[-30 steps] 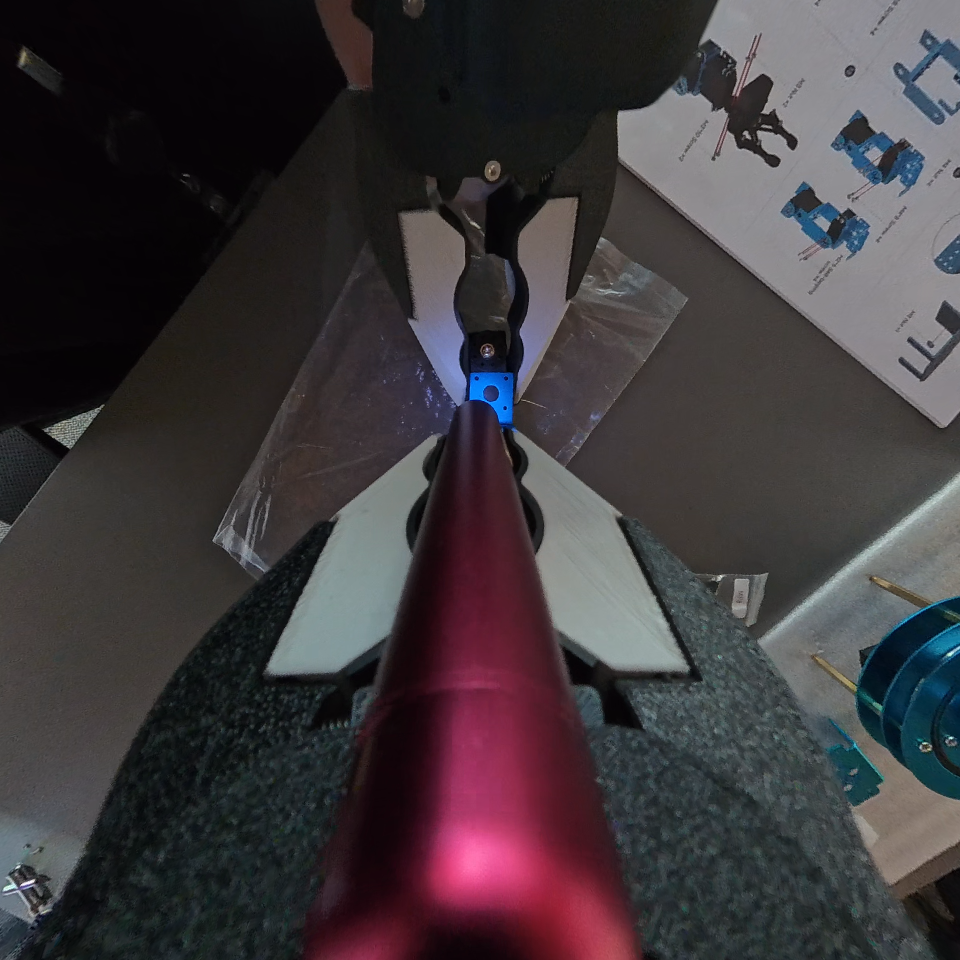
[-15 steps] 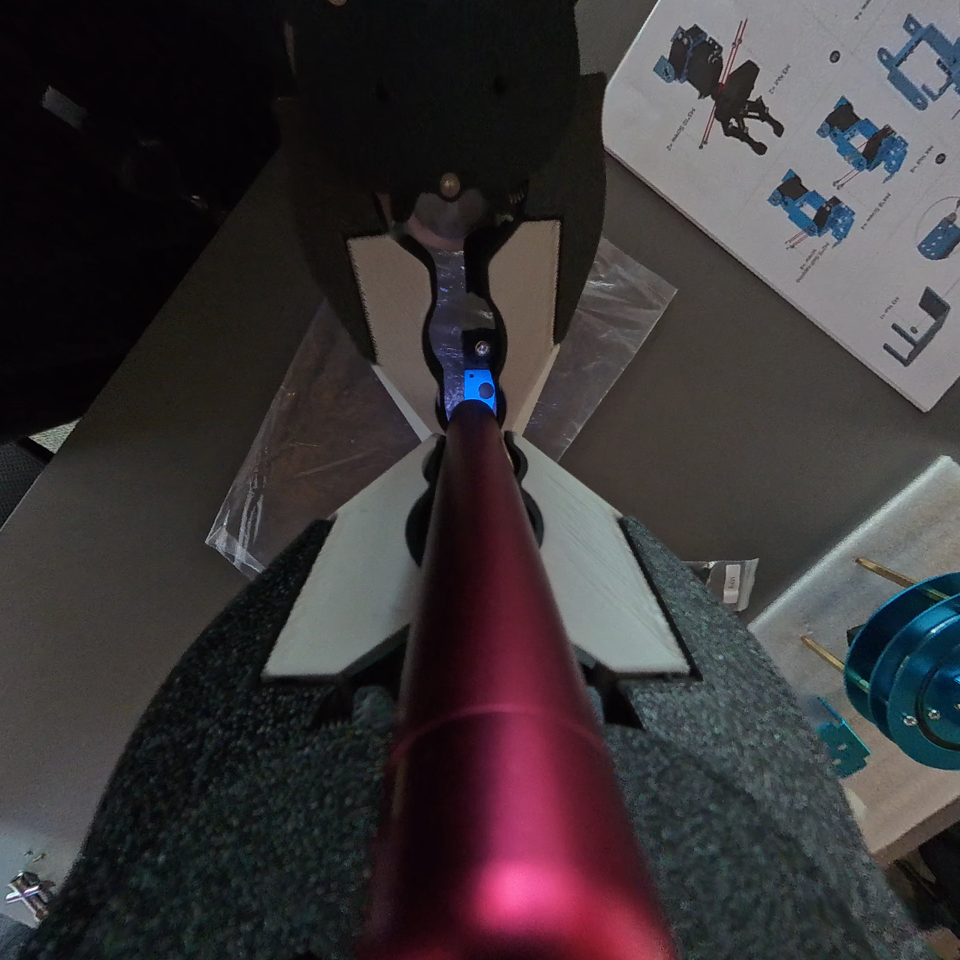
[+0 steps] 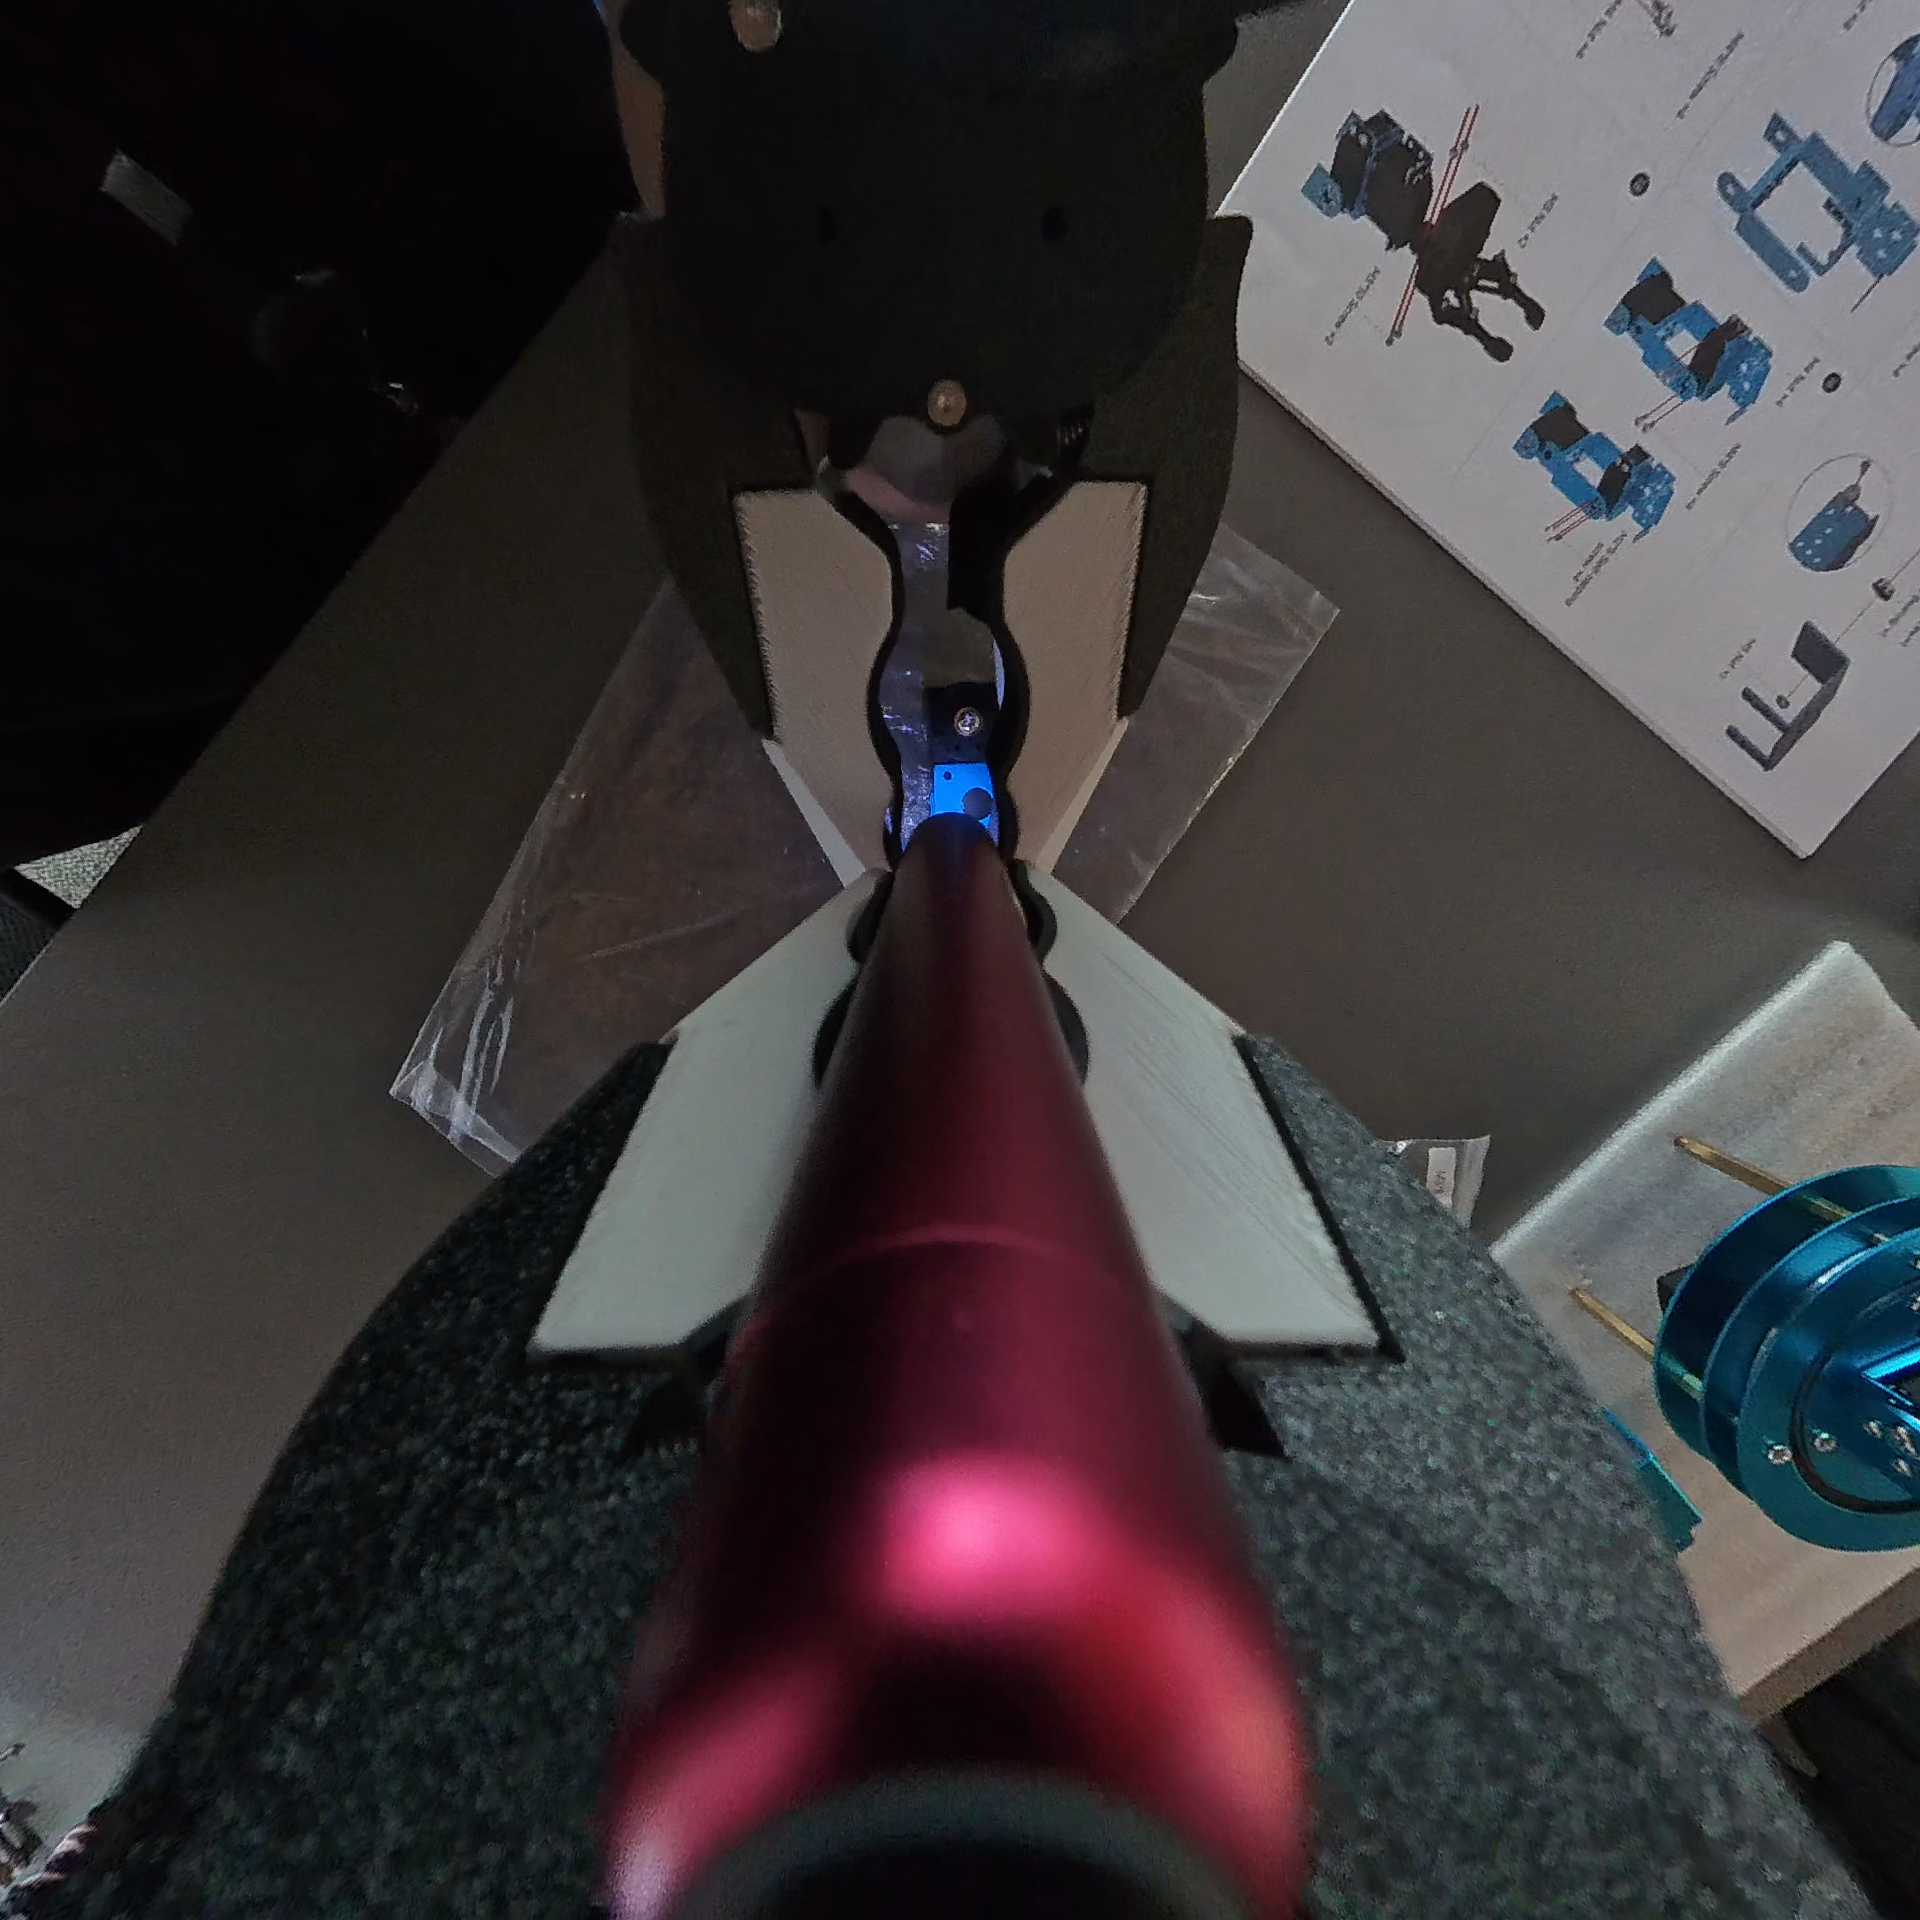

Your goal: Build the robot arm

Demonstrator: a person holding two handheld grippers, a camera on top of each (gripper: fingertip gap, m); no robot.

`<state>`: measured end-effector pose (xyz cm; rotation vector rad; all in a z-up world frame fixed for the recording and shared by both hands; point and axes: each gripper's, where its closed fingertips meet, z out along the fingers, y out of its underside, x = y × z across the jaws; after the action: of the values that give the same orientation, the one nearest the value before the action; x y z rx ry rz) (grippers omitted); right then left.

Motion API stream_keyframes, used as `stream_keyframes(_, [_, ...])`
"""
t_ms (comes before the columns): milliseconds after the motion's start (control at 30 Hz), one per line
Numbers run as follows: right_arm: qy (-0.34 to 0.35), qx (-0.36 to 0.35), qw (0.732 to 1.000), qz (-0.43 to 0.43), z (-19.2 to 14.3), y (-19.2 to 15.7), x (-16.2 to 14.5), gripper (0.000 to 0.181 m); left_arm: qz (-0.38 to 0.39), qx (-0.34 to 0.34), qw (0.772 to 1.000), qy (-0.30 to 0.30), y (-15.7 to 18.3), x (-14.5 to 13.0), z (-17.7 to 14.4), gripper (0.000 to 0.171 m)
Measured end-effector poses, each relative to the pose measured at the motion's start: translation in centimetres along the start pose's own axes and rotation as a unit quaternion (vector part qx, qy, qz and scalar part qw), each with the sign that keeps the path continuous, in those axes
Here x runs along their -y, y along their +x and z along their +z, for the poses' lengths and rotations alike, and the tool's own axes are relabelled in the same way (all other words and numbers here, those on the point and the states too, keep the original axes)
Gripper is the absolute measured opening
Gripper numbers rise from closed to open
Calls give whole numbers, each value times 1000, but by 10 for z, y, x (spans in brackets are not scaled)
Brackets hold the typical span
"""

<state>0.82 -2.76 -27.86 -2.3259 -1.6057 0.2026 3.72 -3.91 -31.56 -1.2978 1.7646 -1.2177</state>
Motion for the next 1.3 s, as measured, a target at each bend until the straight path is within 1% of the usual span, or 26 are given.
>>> stream_keyframes(167, [3, 31, 999, 24, -1, -3, -1, 22, -11, -24, 1000, 2, 5, 0, 1, 18])
stream_keyframes(200, [4, 31, 999, 22, 0, -2, -1, 22, -15, -23, 1000, 5, 5, 0, 1, 18])
stream_keyframes(267, [8, 8, 1000, 11, 0, 6, 0, 22, 8, 18, 1000, 4, -7, 0, 0, 17])
stream_keyframes(300, [5, 14, 1000, 15, 0, 6, 0, 22, 15, 20, 1000, -1, -7, 0, 0, 17])
stream_keyframes(467, [18, 15, 999, 24, -1, 8, -3, 22, 8, 4, 1000, 2, -7, 0, 2, 17])
stream_keyframes(567, [13, 13, 999, 26, -1, 8, -4, 22, 3, -6, 1000, 4, -6, 0, 3, 17])
stream_keyframes(733, [11, 17, 1000, 23, -1, 8, -5, 22, 7, -3, 1000, 0, -7, 0, 3, 16])
stream_keyframes(933, [26, 21, 999, 39, -2, 9, -8, 23, -5, -11, 1000, -3, -6, 0, 5, 16])
stream_keyframes(1067, [53, 9, 998, 41, -4, 6, -7, 23, 13, -23, 1000, -9, -2, 1, 5, 16])
stream_keyframes(1133, [79, 7, 995, 66, -14, 3, -6, 23, 15, -36, 999, -2, 3, 10, 3, 16])
stream_keyframes(1200, [114, -11, 990, 89, -31, -3, -6, 24, 27, -52, 998, 4, 10, 25, 0, 16])
stream_keyframes(1300, [164, -61, 977, 123, -59, -16, -13, 22, 82, -71, 994, -8, 22, 47, 2, 16])
